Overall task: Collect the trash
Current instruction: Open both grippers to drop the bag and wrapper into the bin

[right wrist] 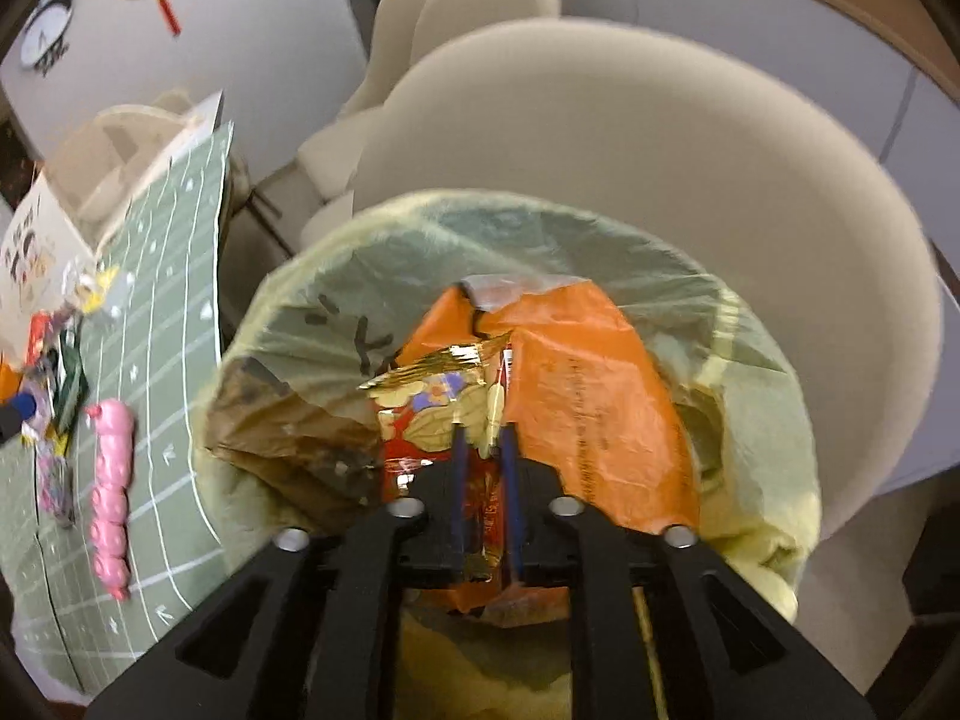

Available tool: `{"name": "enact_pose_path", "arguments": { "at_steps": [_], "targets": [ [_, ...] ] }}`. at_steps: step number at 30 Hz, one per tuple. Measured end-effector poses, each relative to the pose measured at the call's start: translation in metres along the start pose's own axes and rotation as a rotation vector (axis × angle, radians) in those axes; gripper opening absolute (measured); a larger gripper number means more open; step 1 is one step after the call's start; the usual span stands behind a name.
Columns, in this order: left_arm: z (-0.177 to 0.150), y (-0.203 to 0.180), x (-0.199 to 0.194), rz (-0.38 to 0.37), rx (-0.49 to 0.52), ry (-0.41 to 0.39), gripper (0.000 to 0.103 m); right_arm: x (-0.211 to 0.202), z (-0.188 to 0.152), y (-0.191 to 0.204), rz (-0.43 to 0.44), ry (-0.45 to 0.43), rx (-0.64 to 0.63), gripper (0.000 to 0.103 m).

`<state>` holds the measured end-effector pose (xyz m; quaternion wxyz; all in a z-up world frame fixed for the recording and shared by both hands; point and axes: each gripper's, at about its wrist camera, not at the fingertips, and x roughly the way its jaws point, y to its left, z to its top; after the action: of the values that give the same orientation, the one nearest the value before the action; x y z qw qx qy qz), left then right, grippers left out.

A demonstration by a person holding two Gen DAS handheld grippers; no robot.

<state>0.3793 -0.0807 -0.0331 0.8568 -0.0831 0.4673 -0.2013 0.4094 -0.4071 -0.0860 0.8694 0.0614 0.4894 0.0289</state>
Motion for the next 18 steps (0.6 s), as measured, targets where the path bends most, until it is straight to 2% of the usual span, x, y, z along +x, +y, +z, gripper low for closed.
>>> {"name": "enact_pose_path", "arguments": {
  "at_steps": [2,4,8,13,15,18],
  "targets": [
    [-0.006,0.006,-0.009,-0.014,-0.013,-0.001,0.046,-0.013,-0.004,0.003,-0.011,-0.035,-0.003,0.038],
    [-0.013,0.018,-0.021,-0.016,-0.037,-0.008,0.046,-0.029,-0.009,0.009,-0.032,-0.075,0.006,0.04],
    [-0.03,0.048,-0.048,0.032,-0.076,-0.031,0.046,-0.062,-0.019,0.026,-0.032,-0.158,0.04,0.042],
    [-0.06,0.109,-0.093,0.153,-0.127,-0.083,0.047,-0.096,-0.036,0.079,0.013,-0.238,0.027,0.043],
    [-0.073,0.138,-0.111,0.194,-0.156,-0.105,0.047,-0.105,-0.045,0.106,0.043,-0.26,-0.001,0.049],
    [-0.087,0.179,-0.134,0.233,-0.197,-0.133,0.047,-0.109,-0.056,0.148,0.104,-0.264,-0.026,0.05]
  ]
}}
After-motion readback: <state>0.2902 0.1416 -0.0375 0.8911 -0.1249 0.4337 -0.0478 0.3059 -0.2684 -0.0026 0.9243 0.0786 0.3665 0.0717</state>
